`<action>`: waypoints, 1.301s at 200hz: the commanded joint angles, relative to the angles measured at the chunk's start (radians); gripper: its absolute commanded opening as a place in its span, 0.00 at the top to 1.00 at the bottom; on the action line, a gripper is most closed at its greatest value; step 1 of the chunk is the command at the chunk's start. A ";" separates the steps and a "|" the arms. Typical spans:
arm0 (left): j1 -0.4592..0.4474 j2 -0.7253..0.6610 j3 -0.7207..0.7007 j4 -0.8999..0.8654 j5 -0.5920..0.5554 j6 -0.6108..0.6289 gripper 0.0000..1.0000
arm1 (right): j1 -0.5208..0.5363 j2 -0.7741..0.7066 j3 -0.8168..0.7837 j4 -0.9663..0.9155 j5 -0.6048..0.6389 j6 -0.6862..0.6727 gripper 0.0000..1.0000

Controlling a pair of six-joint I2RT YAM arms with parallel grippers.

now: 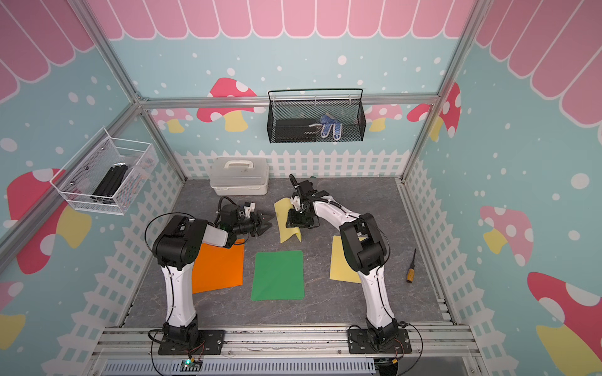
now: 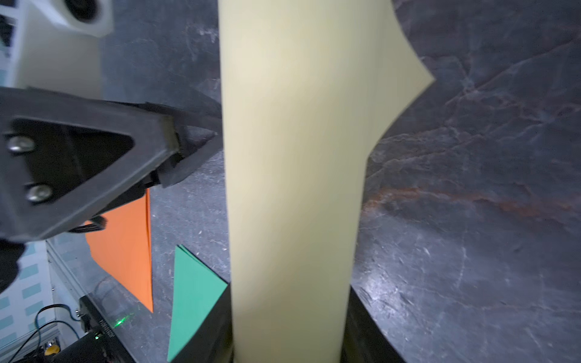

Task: Sort the scattered colored papers by color
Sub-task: Pick up the colored paper from the center of the board.

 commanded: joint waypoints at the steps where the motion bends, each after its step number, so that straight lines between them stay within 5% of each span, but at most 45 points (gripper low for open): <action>1: 0.007 0.048 -0.029 0.282 0.034 -0.137 0.31 | 0.002 -0.049 0.004 0.015 -0.059 0.028 0.57; 74: 0.007 0.069 -0.054 0.566 0.048 -0.262 0.31 | 0.002 -0.066 0.003 0.065 -0.143 0.071 0.57; 122: 0.007 0.066 -0.053 0.602 0.060 -0.295 0.66 | 0.002 -0.060 0.004 0.072 -0.130 0.078 0.57; 183: 0.005 0.071 -0.052 0.625 0.068 -0.320 0.96 | 0.002 -0.059 0.004 0.073 -0.125 0.075 0.56; 260: 0.005 0.022 -0.034 0.613 0.090 -0.333 1.00 | 0.002 -0.113 -0.008 0.034 0.006 0.023 0.25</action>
